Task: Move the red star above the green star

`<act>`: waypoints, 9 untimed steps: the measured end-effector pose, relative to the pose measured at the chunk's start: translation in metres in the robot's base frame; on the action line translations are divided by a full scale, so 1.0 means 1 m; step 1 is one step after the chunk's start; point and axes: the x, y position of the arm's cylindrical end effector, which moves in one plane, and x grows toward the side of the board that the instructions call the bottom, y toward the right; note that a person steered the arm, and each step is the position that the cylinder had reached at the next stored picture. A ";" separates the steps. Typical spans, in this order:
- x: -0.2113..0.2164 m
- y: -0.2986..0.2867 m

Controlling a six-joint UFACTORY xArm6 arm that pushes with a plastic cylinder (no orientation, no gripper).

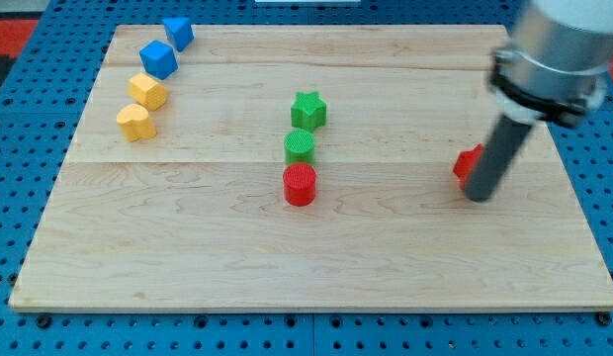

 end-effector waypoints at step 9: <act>-0.065 -0.013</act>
